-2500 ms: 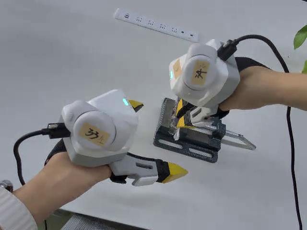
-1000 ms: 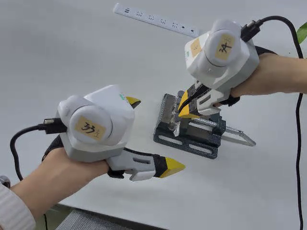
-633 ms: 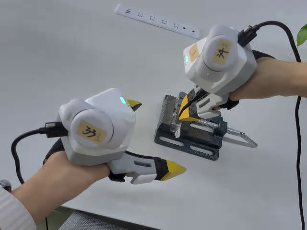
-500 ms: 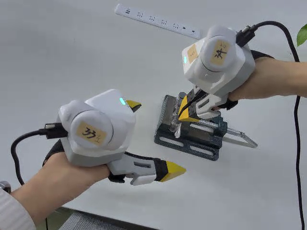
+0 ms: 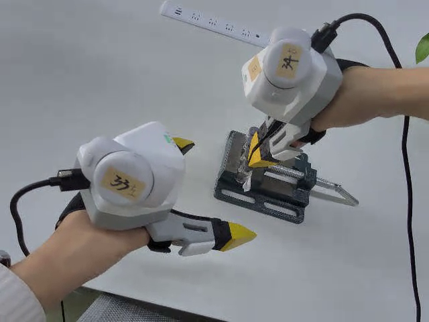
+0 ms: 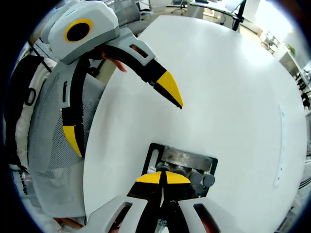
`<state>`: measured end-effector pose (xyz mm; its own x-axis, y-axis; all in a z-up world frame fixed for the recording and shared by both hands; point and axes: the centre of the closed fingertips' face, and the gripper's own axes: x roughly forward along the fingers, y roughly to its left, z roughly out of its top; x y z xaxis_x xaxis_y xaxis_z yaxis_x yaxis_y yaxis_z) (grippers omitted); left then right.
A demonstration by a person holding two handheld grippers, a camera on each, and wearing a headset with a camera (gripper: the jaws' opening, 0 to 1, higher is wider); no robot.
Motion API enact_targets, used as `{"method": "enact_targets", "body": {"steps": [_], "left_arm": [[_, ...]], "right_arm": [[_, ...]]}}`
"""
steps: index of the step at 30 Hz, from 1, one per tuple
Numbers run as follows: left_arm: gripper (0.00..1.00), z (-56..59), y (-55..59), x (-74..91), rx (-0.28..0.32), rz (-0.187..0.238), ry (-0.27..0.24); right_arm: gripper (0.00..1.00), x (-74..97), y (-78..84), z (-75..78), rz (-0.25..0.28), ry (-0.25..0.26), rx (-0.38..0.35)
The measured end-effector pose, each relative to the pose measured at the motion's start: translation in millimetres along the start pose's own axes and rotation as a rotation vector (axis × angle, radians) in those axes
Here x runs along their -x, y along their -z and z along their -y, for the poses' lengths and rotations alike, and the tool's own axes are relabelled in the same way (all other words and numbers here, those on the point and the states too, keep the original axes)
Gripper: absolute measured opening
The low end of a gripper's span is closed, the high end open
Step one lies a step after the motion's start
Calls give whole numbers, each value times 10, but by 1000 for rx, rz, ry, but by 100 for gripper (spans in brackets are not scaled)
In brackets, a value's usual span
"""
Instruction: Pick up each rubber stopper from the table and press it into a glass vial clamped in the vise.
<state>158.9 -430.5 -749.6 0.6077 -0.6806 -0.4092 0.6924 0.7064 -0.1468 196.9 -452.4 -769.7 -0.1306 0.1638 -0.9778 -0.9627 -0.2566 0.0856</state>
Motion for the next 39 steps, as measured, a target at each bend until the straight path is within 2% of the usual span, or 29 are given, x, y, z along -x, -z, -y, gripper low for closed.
{"method": "enact_targets", "body": {"steps": [13, 28, 39], "left_arm": [[94, 13, -20, -13, 1, 7, 0], [94, -8, -20, -12, 5, 13, -6], [94, -18, -14, -11, 10, 12, -10]], "right_arm": [[0, -15, -4, -44, -70, -2, 7], [0, -14, 2, -63, -123, 13, 20], [0, -20, 8, -35, -118, 3, -6]]}}
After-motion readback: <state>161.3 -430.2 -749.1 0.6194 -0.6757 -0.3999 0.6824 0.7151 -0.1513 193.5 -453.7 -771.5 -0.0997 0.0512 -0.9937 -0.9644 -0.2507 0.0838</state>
